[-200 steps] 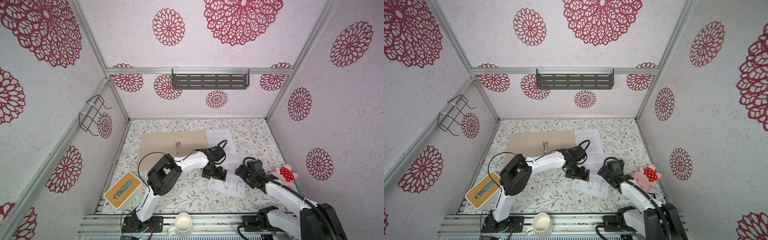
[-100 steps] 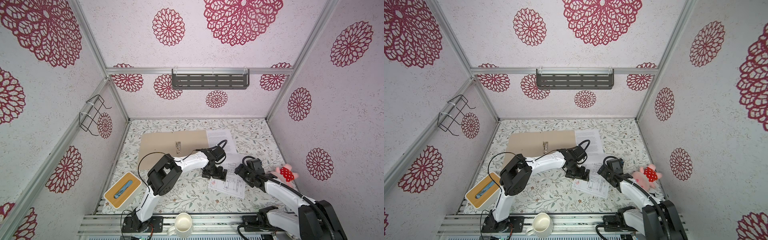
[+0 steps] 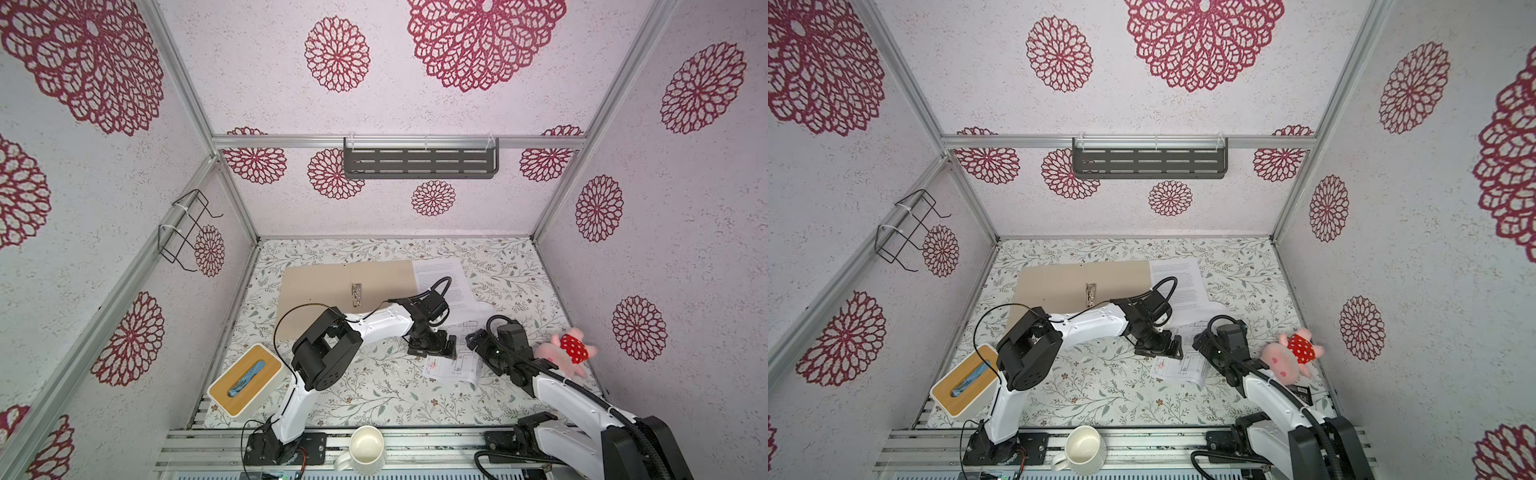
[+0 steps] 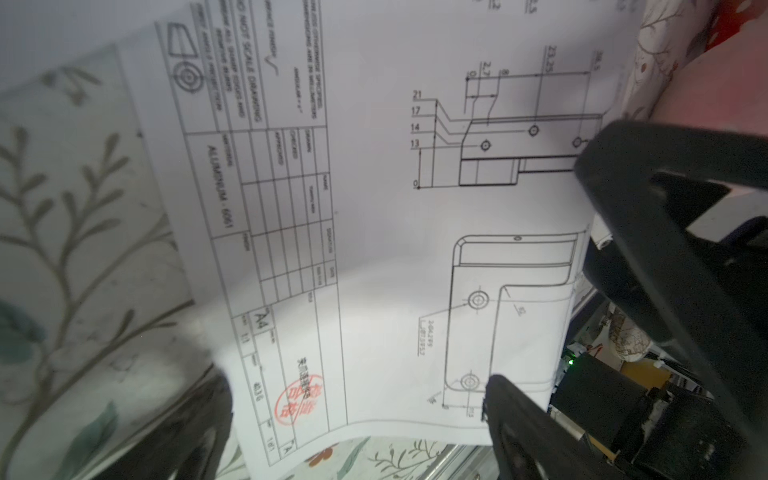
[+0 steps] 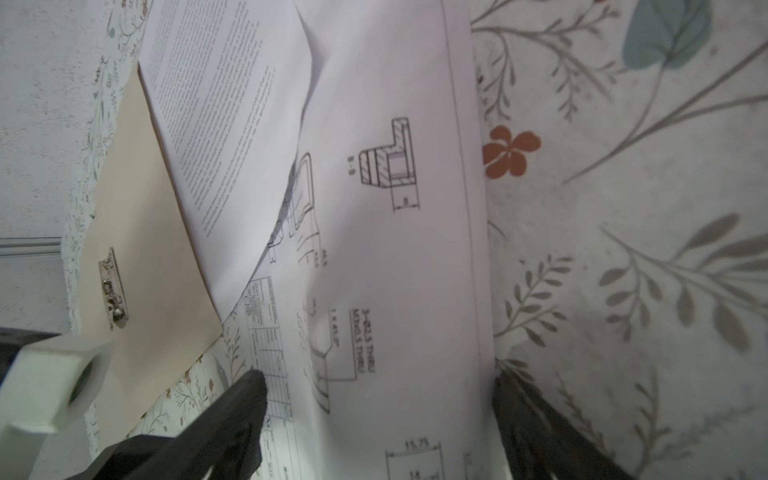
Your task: Put the files into the folder
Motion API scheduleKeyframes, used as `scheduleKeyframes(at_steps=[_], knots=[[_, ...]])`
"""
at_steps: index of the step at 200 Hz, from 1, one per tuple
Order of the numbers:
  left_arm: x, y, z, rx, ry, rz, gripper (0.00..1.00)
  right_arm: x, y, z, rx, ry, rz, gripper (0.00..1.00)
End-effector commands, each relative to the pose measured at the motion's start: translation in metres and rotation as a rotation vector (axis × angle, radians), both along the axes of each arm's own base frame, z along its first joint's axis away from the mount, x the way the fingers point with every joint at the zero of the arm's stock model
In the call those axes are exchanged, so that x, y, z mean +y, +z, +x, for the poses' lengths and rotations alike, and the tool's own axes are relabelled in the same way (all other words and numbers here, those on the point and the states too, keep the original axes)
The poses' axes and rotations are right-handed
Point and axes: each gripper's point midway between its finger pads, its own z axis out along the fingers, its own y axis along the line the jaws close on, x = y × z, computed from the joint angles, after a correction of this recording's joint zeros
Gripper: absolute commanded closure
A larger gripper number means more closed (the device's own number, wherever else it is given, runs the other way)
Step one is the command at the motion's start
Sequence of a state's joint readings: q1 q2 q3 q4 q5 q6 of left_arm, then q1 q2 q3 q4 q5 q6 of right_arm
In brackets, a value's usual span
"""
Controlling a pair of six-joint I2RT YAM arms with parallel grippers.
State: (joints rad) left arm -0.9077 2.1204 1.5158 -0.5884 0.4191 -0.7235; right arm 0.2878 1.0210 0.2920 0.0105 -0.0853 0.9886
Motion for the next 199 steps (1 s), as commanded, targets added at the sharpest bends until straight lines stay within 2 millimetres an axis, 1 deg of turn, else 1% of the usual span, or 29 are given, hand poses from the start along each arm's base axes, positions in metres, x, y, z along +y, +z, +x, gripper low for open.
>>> scheduleKeyframes(at_steps=[1, 27, 48, 80, 97, 121, 132, 168, 186, 193, 195, 199], knots=[[0.004, -0.013, -0.002, 0.016, 0.011, -0.004, 0.02, 0.002, -0.033, -0.039, 0.171, -0.002, 0.052, 0.12], [-0.002, -0.006, 0.001, 0.006, 0.011, -0.049, 0.02, 0.005, -0.03, -0.038, 0.149, 0.01, 0.072, 0.14], [-0.006, -0.001, 0.003, -0.001, 0.014, -0.073, 0.03, 0.008, -0.03, -0.039, 0.144, 0.017, 0.087, 0.18], [-0.011, 0.003, 0.005, -0.004, 0.02, -0.097, 0.03, 0.005, -0.032, -0.042, 0.146, 0.008, 0.079, 0.29], [-0.012, 0.007, 0.005, -0.007, 0.024, -0.107, 0.03, 0.003, -0.027, -0.041, 0.127, 0.002, 0.079, 0.35], [-0.013, 0.015, 0.007, -0.014, 0.037, -0.13, 0.03, 0.001, -0.021, -0.041, 0.102, -0.011, 0.083, 0.48], [-0.013, 0.019, 0.007, -0.019, 0.042, -0.135, 0.03, 0.001, -0.018, -0.04, 0.087, -0.013, 0.087, 0.52], [-0.009, 0.037, 0.013, -0.041, 0.066, -0.165, 0.03, 0.005, -0.003, -0.039, 0.042, 0.001, 0.12, 0.58], [-0.003, 0.05, 0.019, -0.058, 0.088, -0.184, 0.03, 0.006, 0.007, -0.037, 0.017, 0.001, 0.135, 0.59], [0.001, 0.047, 0.021, -0.056, 0.099, -0.178, 0.03, 0.007, 0.012, -0.037, 0.005, 0.001, 0.143, 0.59], [0.001, 0.06, 0.022, -0.073, 0.101, -0.199, 0.03, 0.007, 0.014, -0.036, 0.0, 0.001, 0.146, 0.59], [0.003, 0.066, 0.023, -0.081, 0.107, -0.21, 0.03, 0.007, 0.016, -0.036, -0.007, 0.0, 0.15, 0.59]])
